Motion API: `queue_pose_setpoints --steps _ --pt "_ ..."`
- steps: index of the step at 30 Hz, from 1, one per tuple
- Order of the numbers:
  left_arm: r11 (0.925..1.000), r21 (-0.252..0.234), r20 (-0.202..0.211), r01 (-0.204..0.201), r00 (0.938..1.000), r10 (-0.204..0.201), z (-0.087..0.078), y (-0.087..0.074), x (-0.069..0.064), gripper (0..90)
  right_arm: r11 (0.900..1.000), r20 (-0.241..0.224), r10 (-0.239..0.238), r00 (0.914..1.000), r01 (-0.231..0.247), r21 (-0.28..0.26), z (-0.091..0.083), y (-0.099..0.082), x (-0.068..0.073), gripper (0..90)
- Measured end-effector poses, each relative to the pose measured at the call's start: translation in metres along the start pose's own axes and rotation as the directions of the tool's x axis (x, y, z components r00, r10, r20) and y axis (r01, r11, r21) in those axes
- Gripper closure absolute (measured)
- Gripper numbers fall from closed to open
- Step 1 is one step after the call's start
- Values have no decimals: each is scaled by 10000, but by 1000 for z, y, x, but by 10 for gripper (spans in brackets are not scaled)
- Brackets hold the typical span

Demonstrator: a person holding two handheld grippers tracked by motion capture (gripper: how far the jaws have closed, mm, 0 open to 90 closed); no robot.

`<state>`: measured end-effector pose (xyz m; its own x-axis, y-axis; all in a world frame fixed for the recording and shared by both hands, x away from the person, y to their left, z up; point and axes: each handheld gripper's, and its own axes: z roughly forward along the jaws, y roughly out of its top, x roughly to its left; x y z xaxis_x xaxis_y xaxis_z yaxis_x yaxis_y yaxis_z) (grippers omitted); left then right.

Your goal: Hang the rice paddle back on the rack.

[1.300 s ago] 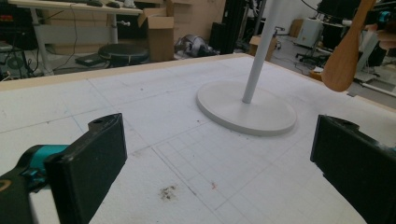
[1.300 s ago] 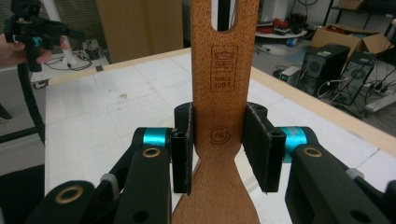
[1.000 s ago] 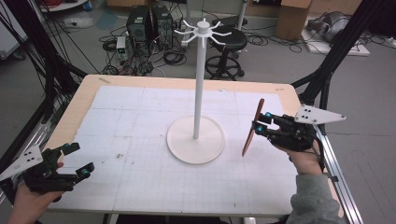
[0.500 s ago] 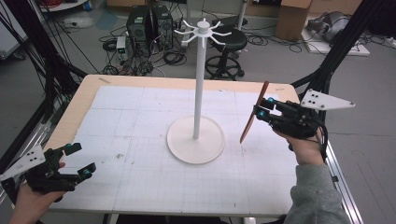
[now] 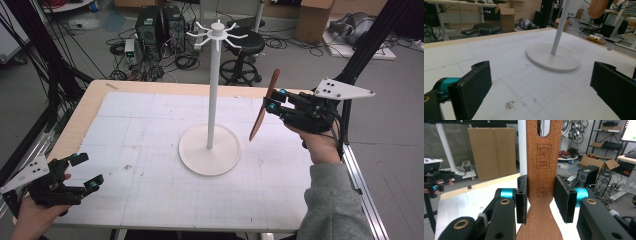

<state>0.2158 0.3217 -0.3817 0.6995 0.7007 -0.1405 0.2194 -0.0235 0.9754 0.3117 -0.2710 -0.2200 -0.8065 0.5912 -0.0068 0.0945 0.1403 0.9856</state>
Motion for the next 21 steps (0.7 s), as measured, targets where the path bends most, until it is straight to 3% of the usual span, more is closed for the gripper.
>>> queue_pose_setpoints --steps 6,13,21 --pt "10000 -2 -56 79 10000 -79 -1 -2 1 41 9998 52 -84 10000 83 201 8 2 2 653" --pt "9999 -72 -72 -128 9999 128 0 -1 -1 41 9998 124 -171 9998 170 39 13 10 4 653" --pt "9999 -119 -127 -56 9999 54 -2 -1 1 40 9998 252 -186 9995 185 30 20 18 6 653"
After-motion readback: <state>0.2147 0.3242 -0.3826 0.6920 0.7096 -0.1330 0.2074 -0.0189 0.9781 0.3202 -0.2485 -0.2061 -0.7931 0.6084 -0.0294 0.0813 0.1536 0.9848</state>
